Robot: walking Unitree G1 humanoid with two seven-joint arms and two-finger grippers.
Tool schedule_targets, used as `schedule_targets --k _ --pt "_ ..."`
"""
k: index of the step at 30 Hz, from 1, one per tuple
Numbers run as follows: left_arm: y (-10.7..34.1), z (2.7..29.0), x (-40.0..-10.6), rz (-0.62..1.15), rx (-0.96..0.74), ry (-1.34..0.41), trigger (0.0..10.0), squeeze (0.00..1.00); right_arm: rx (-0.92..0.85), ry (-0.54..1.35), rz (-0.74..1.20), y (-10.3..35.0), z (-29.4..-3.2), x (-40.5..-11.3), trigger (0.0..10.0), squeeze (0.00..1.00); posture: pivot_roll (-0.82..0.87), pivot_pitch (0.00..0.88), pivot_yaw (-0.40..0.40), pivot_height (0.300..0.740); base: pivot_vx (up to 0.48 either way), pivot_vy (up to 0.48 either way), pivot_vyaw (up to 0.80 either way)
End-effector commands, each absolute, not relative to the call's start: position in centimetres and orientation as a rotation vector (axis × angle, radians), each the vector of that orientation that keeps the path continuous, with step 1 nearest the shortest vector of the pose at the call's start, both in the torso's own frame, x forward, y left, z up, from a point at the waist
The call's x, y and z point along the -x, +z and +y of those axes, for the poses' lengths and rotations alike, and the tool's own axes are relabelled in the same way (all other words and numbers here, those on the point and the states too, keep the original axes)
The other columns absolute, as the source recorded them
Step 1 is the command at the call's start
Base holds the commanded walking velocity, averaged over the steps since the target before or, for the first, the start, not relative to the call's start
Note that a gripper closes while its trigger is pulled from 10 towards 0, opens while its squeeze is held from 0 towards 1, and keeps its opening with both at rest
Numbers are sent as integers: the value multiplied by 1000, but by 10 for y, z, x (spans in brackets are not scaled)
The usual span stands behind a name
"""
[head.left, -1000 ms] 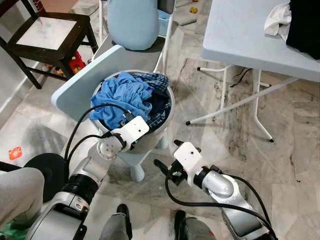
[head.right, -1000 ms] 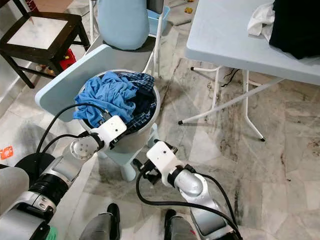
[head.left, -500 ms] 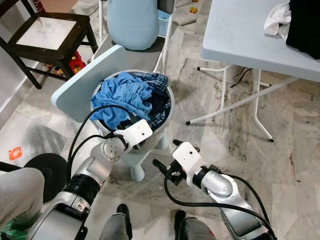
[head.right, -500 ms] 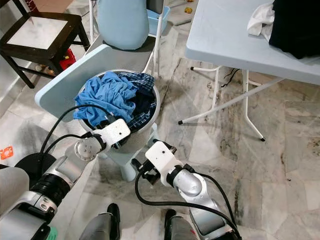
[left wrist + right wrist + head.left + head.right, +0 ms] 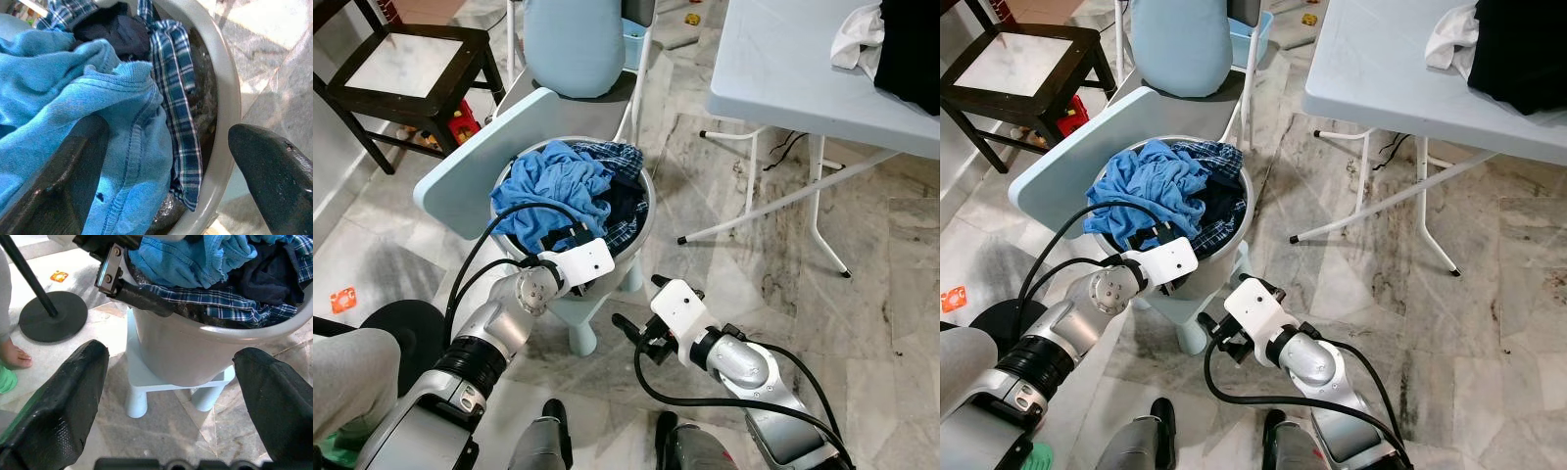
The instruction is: Hang hanger
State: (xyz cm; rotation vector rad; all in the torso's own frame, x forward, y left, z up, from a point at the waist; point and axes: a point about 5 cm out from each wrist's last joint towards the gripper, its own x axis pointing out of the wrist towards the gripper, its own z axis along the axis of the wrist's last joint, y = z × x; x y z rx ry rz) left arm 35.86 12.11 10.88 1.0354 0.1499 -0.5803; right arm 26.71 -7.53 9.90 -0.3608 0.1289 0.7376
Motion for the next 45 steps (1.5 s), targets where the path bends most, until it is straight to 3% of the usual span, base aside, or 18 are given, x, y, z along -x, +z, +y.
schedule_targets --k 1,3,4,10,11,12,13,45 --pt "97 125 -356 197 -1056 -592 10000 761 363 743 137 97 -75 -264 10000 0 -32 311 -22 740 0 0 0" --pt "95 126 -356 208 -1056 -595 10000 761 363 744 137 96 -75 -264 10000 0 -32 311 -22 740 0 0 0" --pt "92 127 -356 223 -1066 -599 10000 0 364 743 138 96 -75 -264 10000 0 -32 311 -22 740 0 0 0" --pt "87 135 -358 260 -1091 -583 10000 0 367 738 140 97 -77 -264 10000 0 -43 314 -25 740 0 0 0" --pt "87 136 -358 263 -1096 -582 4627 0 368 738 140 97 -77 -264 10000 0 -43 314 -25 740 0 0 0" --pt "88 139 -360 256 -1099 -568 1843 0 369 738 141 97 -77 -263 10000 0 -46 314 -26 740 0 0 0" --pt "89 140 -361 250 -1104 -560 0 0 370 738 141 97 -77 -263 10000 0 -46 314 -26 740 0 0 0" --pt "99 145 -368 176 -1073 -492 0 0 384 735 144 96 -79 -264 10000 0 -46 315 -32 740 0 0 0"
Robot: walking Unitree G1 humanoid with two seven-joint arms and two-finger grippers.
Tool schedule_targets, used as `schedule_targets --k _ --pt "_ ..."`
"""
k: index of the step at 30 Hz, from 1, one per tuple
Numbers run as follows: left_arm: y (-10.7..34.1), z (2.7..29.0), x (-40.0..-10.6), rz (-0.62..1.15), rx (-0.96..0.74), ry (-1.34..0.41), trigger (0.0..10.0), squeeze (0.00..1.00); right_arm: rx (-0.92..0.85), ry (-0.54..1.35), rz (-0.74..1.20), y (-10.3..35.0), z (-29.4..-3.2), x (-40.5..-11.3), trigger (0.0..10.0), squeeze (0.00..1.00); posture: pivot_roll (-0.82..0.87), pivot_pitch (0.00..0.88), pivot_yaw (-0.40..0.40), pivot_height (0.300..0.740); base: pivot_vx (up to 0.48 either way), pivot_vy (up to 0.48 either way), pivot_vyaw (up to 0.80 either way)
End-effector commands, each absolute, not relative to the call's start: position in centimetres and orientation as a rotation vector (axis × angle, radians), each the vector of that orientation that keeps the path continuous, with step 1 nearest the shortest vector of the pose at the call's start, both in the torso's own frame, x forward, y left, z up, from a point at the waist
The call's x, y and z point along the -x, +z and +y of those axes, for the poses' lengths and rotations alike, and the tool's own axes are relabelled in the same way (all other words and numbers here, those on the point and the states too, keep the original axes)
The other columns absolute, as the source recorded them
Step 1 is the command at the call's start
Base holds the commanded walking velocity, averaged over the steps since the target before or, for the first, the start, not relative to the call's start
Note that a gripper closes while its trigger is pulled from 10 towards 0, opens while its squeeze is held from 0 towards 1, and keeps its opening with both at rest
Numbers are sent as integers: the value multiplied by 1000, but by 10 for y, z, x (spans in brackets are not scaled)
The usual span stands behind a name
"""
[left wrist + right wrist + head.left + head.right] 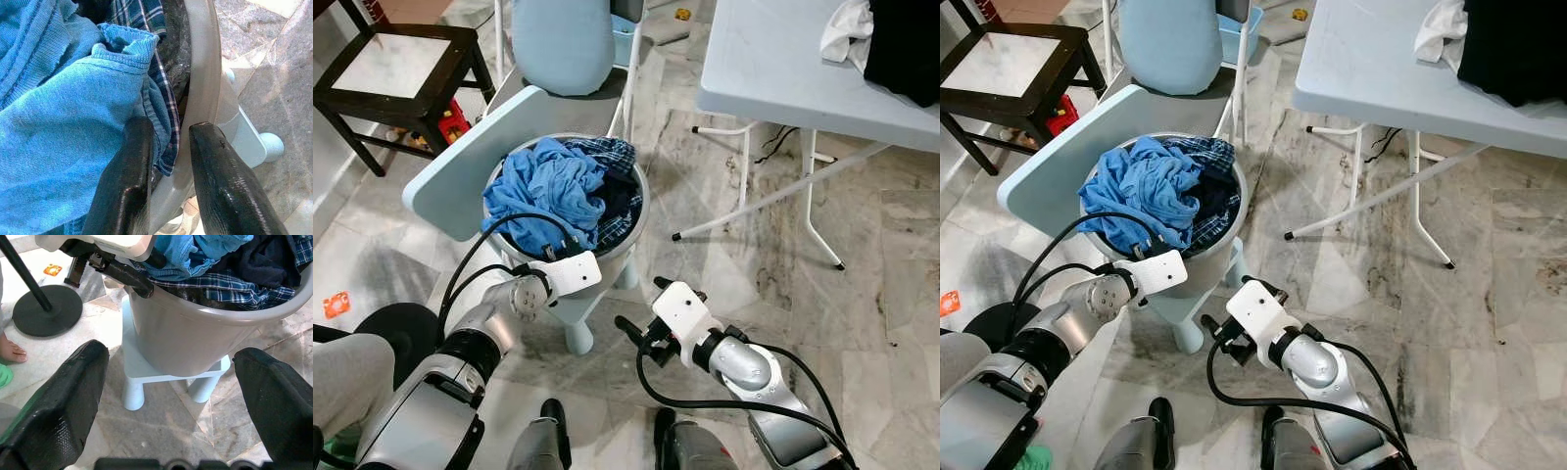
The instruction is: Hang hanger
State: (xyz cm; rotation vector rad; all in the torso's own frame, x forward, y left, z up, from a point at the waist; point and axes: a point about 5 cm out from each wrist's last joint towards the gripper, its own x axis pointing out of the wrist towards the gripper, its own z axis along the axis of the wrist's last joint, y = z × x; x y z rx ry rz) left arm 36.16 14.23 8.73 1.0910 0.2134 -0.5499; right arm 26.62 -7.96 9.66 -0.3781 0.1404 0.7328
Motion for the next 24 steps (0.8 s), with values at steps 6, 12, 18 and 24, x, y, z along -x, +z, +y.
schedule_targets --k 6,12,18,24 --pt "104 138 -369 143 -987 -485 0 0 388 734 139 96 -79 -265 10000 0 -46 311 -32 740 0 0 0" --pt "111 132 -368 94 -827 -443 0 0 391 734 140 96 -79 -265 10000 0 -44 305 -32 740 0 0 0" --pt "104 132 -359 96 -714 -439 0 0 393 737 137 96 -79 -267 10000 0 -39 300 -35 740 0 0 0" --pt "124 129 -359 21 -625 -417 0 0 393 742 135 96 -77 -268 10000 0 -29 293 -38 740 0 0 0"
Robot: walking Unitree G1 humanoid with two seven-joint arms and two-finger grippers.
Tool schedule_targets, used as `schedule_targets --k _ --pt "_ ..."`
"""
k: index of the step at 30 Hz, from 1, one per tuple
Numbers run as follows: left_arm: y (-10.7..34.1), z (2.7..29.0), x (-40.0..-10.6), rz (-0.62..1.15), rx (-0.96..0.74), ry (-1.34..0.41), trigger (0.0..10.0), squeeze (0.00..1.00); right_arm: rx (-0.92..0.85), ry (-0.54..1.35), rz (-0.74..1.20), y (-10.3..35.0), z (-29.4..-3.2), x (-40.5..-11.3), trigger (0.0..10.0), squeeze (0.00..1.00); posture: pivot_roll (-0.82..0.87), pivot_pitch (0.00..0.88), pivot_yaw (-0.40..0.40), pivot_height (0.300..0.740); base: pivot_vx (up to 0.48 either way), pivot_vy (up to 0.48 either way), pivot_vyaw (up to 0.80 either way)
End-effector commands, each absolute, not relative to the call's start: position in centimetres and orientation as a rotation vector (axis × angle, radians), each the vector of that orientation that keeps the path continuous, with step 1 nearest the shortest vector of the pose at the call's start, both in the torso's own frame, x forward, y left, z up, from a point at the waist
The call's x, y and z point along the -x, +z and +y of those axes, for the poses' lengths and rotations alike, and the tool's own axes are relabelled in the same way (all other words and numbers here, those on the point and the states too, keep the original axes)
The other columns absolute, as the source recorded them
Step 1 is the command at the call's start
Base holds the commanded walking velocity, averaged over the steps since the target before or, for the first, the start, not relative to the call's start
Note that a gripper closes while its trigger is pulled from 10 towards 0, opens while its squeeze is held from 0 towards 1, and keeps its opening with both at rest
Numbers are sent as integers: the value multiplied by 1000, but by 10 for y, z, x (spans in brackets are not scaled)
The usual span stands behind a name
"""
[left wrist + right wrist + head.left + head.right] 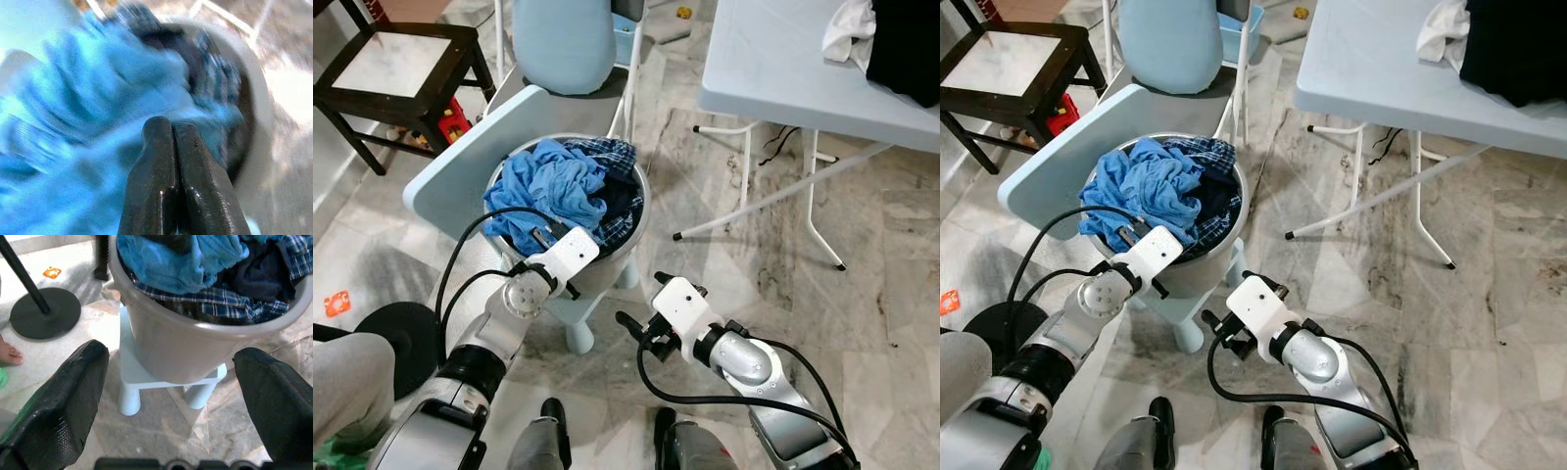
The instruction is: Hang hanger
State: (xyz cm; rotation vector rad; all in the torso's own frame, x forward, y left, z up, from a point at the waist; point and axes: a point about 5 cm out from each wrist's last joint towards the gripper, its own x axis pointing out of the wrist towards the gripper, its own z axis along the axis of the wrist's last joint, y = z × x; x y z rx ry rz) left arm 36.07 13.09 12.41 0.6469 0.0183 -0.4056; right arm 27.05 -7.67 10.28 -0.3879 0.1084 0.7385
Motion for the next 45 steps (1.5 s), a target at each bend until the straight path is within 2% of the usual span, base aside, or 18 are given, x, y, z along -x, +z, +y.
schedule_targets --k 1,6,8,9,10,11,12,13,17,26,38,45 --pt "130 131 -360 5 -608 -404 0 0 393 743 133 96 -76 -268 10000 0 -26 291 -38 740 0 0 0" --pt "139 132 -361 -35 -590 -391 0 0 393 744 130 96 -76 -269 10000 0 -26 288 -39 740 0 0 0" --pt "143 129 -360 -42 -640 -416 0 0 393 747 131 96 -76 -269 10000 0 -27 285 -40 740 0 0 0" --pt "142 128 -359 -37 -666 -424 1490 0 393 748 130 96 -76 -269 10000 0 -27 285 -40 740 0 0 0" --pt "141 127 -357 -31 -681 -429 4784 0 394 748 130 96 -76 -269 10000 0 -27 285 -40 740 0 0 0" --pt "140 126 -356 -26 -690 -432 4784 0 394 748 129 96 -76 -269 10000 0 -27 285 -40 740 0 0 0" --pt "137 126 -354 -17 -669 -416 10000 0 393 747 129 96 -76 -269 10000 0 -26 283 -37 740 0 0 0" --pt "129 125 -349 -8 -685 -402 10000 1000 393 747 129 96 -76 -270 10000 0 -26 283 -37 740 0 0 0" --pt "113 125 -339 -42 -830 -353 10000 1000 389 747 127 96 -74 -269 10000 0 -27 287 -36 740 0 0 0" --pt "103 127 -332 -89 -953 -250 10000 1000 388 749 127 96 -74 -269 10000 0 -27 289 -34 740 0 0 0" --pt "69 118 -326 60 -918 -286 10000 1000 389 751 128 96 -74 -268 10000 0 -30 292 -35 740 0 0 0" --pt "66 122 -331 88 -930 -273 10000 1000 391 750 127 96 -75 -268 10000 0 -42 293 -37 740 0 0 0"
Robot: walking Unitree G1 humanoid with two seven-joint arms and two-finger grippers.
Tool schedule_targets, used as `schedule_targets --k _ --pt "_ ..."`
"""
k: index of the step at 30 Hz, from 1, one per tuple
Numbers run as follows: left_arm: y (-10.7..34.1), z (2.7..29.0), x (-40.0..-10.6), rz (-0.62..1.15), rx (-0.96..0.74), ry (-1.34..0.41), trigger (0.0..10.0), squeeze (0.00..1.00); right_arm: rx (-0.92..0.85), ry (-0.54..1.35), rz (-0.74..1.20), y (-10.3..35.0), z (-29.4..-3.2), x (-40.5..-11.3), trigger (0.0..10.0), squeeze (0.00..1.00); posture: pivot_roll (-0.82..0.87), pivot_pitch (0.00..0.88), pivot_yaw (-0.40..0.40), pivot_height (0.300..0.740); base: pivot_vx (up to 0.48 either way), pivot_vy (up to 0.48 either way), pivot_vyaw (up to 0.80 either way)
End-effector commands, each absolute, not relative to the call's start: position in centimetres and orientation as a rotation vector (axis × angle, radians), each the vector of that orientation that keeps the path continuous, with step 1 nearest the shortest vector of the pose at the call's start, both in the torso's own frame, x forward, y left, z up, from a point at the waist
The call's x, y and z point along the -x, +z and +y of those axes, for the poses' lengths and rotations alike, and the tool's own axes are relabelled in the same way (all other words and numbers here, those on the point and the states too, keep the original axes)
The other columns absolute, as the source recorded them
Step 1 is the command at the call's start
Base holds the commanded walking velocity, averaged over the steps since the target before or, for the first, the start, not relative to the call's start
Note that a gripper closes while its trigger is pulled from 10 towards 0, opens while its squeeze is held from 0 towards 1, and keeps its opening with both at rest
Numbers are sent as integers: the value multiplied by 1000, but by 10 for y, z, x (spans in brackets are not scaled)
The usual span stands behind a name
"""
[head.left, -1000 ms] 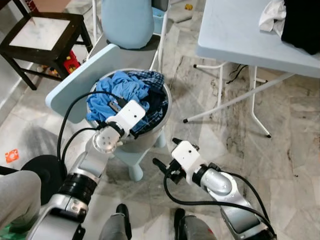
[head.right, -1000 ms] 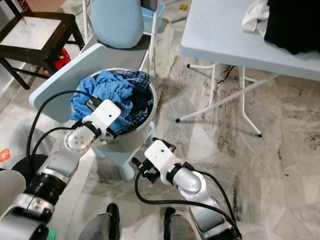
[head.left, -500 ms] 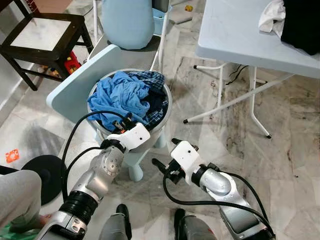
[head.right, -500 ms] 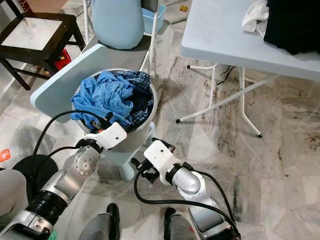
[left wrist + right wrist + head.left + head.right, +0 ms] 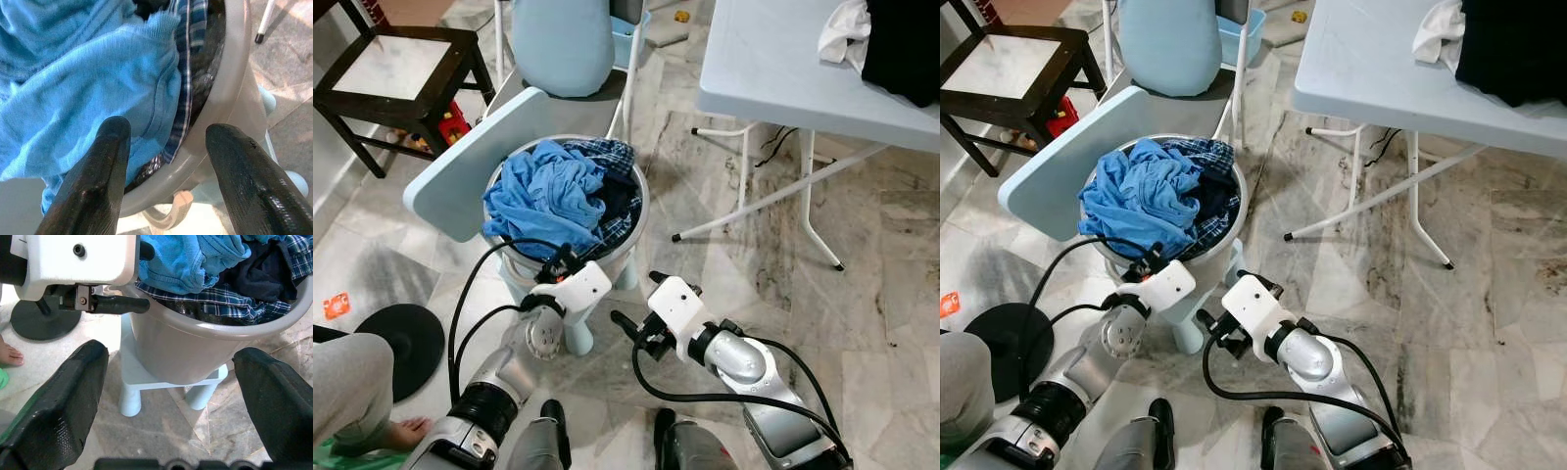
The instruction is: Hang hanger
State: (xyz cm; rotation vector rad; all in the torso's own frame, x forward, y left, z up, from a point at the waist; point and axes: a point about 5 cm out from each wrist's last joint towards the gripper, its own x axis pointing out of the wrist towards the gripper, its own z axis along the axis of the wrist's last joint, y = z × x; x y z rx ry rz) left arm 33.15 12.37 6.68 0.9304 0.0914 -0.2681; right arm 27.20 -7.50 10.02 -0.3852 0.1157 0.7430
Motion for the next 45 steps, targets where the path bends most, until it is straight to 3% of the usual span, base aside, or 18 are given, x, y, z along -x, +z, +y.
schedule_targets --k 1,12,22,23,28,30,45 --pt "66 123 -332 91 -929 -273 10000 1000 392 749 127 96 -75 -268 10000 0 -42 293 -37 740 0 0 0" --pt "83 132 -352 60 -960 -222 10000 1000 391 747 133 96 -76 -266 10000 0 -50 301 -36 740 0 0 0" --pt "75 124 -349 77 -966 -261 10000 1000 389 745 135 96 -76 -264 10000 0 -57 314 -33 740 0 0 0" --pt "74 124 -349 81 -963 -265 10000 0 389 745 136 96 -76 -264 10000 0 -59 315 -33 740 0 0 0" --pt "74 128 -351 93 -944 -280 10000 0 386 745 141 95 -76 -262 10000 0 -61 318 -33 740 0 0 0" --pt "76 133 -353 96 -948 -262 0 0 386 745 142 94 -76 -262 10000 0 -63 317 -33 740 0 0 0" --pt "81 158 -358 111 -964 -194 0 0 386 744 144 94 -76 -261 10000 0 -59 316 -33 740 0 0 0"
